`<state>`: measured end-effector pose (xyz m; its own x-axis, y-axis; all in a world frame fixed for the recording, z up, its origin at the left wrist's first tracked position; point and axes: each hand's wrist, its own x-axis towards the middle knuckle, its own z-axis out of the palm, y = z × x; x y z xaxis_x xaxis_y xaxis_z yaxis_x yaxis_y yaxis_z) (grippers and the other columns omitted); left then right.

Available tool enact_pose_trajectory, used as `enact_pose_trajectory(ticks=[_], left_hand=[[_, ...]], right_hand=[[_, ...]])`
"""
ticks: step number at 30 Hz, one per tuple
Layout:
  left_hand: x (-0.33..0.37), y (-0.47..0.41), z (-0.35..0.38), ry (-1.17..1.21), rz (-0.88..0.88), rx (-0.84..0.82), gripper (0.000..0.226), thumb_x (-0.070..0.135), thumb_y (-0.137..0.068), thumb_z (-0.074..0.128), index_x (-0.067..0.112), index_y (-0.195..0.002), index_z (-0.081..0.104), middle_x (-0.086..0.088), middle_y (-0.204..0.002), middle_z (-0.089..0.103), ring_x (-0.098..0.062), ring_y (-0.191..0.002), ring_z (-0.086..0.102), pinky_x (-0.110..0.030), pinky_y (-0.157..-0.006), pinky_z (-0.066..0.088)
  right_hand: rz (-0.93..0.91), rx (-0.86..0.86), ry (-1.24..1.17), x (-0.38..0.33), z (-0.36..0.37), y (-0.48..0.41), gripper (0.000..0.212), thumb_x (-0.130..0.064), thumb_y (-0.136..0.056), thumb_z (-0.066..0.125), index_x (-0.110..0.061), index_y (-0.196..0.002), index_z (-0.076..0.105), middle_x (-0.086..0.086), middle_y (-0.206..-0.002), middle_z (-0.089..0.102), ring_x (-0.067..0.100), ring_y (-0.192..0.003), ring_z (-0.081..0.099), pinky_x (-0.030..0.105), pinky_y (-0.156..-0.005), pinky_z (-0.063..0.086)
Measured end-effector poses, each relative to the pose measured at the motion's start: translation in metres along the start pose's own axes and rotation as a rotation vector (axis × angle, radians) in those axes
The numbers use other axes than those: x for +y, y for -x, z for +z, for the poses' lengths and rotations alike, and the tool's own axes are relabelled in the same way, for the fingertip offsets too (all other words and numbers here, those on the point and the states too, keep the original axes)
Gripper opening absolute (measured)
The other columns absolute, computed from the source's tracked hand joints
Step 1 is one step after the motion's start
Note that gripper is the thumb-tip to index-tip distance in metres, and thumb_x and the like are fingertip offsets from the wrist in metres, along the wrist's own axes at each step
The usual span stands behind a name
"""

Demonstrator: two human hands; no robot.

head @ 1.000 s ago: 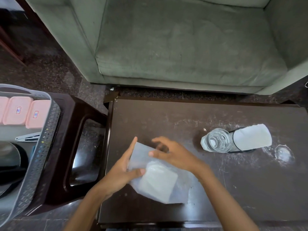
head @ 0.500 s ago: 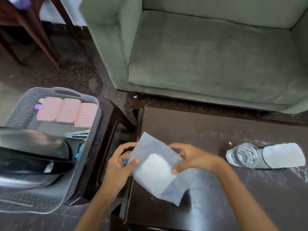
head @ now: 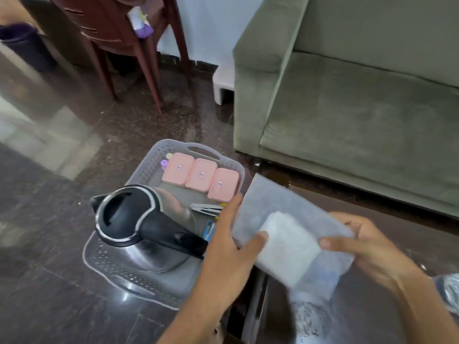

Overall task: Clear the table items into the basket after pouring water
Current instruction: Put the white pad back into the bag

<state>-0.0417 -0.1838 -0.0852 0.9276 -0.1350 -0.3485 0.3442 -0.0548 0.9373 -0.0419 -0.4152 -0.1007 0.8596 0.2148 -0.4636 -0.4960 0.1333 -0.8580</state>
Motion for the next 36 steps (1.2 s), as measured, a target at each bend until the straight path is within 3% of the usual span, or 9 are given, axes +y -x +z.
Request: enact_pose_trajectory(ticks=[4, 8, 13, 18, 22, 25, 30, 33, 36], left_hand=[[0.088, 0.002, -0.058, -0.199, 0.189, -0.109, 0.079, 0.030, -0.065, 0.072, 0.054, -0.126, 0.029, 0.023, -0.109, 0.068, 0.001, -0.097, 0.065, -0.026, -0.087, 0.053], [0.155, -0.041, -0.126, -0.440, 0.246, -0.051, 0.092, 0.028, -0.064, 0.074, 0.030, -0.143, 0.028, 0.005, -0.090, 0.075, -0.002, -0.077, 0.068, -0.014, -0.073, 0.052], [0.134, -0.114, -0.185, -0.523, 0.160, -0.065, 0.038, -0.007, -0.078, 0.066, 0.004, -0.114, 0.061, 0.011, -0.070, 0.072, 0.008, -0.057, 0.062, -0.006, -0.053, 0.048], [0.056, -0.154, -0.231, -0.485, -0.054, -0.010, 0.024, 0.002, -0.078, 0.070, 0.024, -0.085, 0.061, 0.005, -0.086, 0.070, 0.004, -0.061, 0.066, -0.011, -0.059, 0.055], [0.011, -0.163, -0.246, -0.473, -0.173, -0.007, 0.024, 0.005, -0.079, 0.070, 0.018, -0.098, 0.063, -0.003, -0.100, 0.066, -0.014, -0.082, 0.065, -0.016, -0.066, 0.056], [-0.008, -0.165, -0.244, -0.506, -0.170, 0.004, 0.038, 0.002, -0.079, 0.069, 0.008, -0.116, 0.059, -0.007, -0.101, 0.064, -0.003, -0.071, 0.064, -0.012, -0.058, 0.056], [-0.015, -0.171, -0.246, -0.476, -0.082, 0.036, 0.049, -0.003, -0.071, 0.075, 0.017, -0.109, 0.053, 0.004, -0.091, 0.065, 0.000, -0.074, 0.060, -0.008, -0.060, 0.049], [-0.017, -0.173, -0.253, -0.497, -0.057, 0.019, 0.048, -0.006, -0.073, 0.070, 0.020, -0.109, 0.053, 0.000, -0.097, 0.069, -0.014, -0.083, 0.065, -0.028, -0.074, 0.052], [-0.025, -0.173, -0.256, -0.830, 0.051, -0.055, 0.036, -0.005, -0.076, 0.063, 0.022, -0.100, 0.061, 0.004, -0.097, 0.068, -0.022, -0.089, 0.066, -0.037, -0.086, 0.053]], right_hand=[[-0.173, -0.047, 0.080, -0.062, 0.030, -0.031, 0.046, 0.001, -0.042, 0.080, -0.014, -0.084, 0.074, 0.003, -0.079, 0.074, 0.015, -0.066, 0.068, 0.022, -0.059, 0.056], [-0.322, -0.106, 0.099, -0.108, 0.076, -0.076, 0.053, 0.000, -0.041, 0.083, -0.012, -0.090, 0.067, 0.000, -0.084, 0.071, 0.014, -0.074, 0.066, 0.024, -0.064, 0.056], [-0.439, -0.069, 0.257, -0.125, 0.131, -0.138, 0.037, 0.008, -0.053, 0.075, -0.012, -0.083, 0.066, -0.006, -0.073, 0.068, 0.008, -0.069, 0.061, 0.020, -0.063, 0.054], [-0.392, -0.015, 0.377, -0.086, 0.156, -0.183, 0.038, 0.001, -0.061, 0.079, -0.003, -0.097, 0.069, -0.001, -0.080, 0.068, 0.004, -0.067, 0.060, 0.018, -0.064, 0.052], [-0.258, -0.017, 0.318, -0.032, 0.155, -0.200, 0.046, 0.006, -0.063, 0.077, -0.016, -0.100, 0.063, 0.002, -0.093, 0.067, 0.007, -0.076, 0.062, 0.022, -0.072, 0.054], [-0.179, 0.036, 0.428, 0.008, 0.154, -0.207, 0.070, 0.010, -0.060, 0.077, -0.014, -0.120, 0.052, 0.006, -0.108, 0.064, 0.013, -0.089, 0.061, 0.015, -0.071, 0.051], [-0.221, 0.297, 0.616, 0.047, 0.164, -0.213, 0.050, 0.002, -0.069, 0.067, -0.016, -0.115, 0.059, -0.003, -0.093, 0.064, 0.009, -0.078, 0.057, 0.006, -0.063, 0.043], [-0.206, 0.336, 0.818, 0.064, 0.172, -0.214, 0.030, -0.008, -0.069, 0.066, -0.011, -0.099, 0.066, 0.006, -0.085, 0.061, 0.025, -0.087, 0.051, 0.034, -0.076, 0.049], [-0.188, 0.302, 1.017, 0.071, 0.172, -0.212, 0.029, -0.021, -0.070, 0.072, -0.011, -0.096, 0.065, -0.001, -0.090, 0.049, 0.021, -0.092, 0.037, 0.034, -0.081, 0.037]])
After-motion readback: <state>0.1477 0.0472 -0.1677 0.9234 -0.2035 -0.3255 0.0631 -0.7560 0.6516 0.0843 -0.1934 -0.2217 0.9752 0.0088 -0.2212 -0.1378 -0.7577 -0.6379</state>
